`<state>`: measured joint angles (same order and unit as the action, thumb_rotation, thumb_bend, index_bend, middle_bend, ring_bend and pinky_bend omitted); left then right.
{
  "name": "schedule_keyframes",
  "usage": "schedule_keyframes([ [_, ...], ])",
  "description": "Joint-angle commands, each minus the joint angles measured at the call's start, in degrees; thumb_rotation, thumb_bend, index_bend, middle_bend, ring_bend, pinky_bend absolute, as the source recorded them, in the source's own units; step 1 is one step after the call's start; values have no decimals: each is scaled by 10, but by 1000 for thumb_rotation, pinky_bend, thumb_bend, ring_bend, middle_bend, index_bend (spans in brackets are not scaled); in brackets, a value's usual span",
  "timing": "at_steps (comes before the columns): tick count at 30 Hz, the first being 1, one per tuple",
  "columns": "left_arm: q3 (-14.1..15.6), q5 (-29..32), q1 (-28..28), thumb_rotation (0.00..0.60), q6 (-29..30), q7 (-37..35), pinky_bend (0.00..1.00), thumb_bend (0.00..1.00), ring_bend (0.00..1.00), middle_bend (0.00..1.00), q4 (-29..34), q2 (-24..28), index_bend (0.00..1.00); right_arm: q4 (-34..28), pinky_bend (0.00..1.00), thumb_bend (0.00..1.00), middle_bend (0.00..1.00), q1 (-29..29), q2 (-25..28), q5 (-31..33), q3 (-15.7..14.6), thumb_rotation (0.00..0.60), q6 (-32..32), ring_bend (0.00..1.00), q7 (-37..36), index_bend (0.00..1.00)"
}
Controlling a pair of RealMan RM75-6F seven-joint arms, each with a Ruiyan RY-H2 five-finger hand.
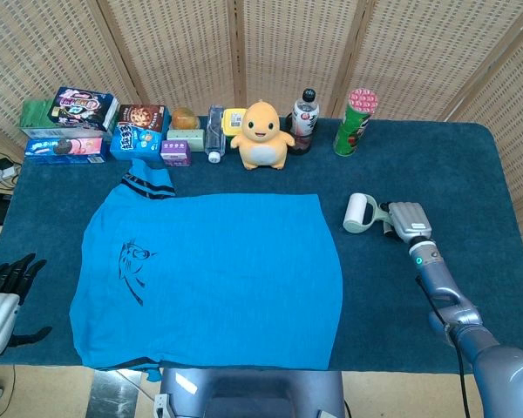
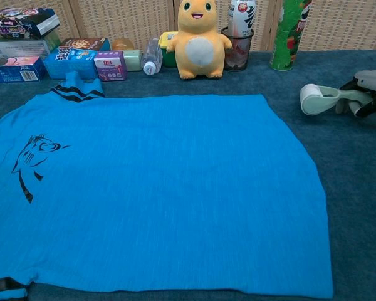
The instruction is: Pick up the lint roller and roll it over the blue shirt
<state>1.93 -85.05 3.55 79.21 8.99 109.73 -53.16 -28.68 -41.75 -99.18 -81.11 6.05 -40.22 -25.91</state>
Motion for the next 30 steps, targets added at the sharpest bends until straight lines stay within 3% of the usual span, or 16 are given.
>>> schedule_keyframes([
  [1, 0, 0, -1, 600, 1, -1, 11, 91, 0, 0, 0, 0, 0, 2, 852, 1000, 679, 0, -3, -8, -4, 600, -14, 648, -7, 539],
  [9, 3, -5, -1, 600, 4, -6, 11, 90, 0, 0, 0, 2, 0, -65, 980, 1000, 675, -1, 41, -35, -9, 600, -76, 741, -29, 518],
  [15, 5, -11, -2, 600, 6, -11, 11, 90, 0, 0, 0, 5, 0, -198, 1000, 1000, 672, -23, 110, -55, -6, 600, -94, 758, -1, 508],
  [22, 11, -22, -4, 600, 8, -18, 11, 90, 0, 0, 1, 8, 0, -369, 1000, 1000, 672, -67, 165, -26, 30, 600, -58, 760, 153, 506],
  [30, 15, -25, -4, 600, 6, -30, 11, 91, 0, 0, 1, 14, 0, -479, 1000, 1000, 670, -115, 150, 116, 66, 600, 6, 761, 392, 505],
])
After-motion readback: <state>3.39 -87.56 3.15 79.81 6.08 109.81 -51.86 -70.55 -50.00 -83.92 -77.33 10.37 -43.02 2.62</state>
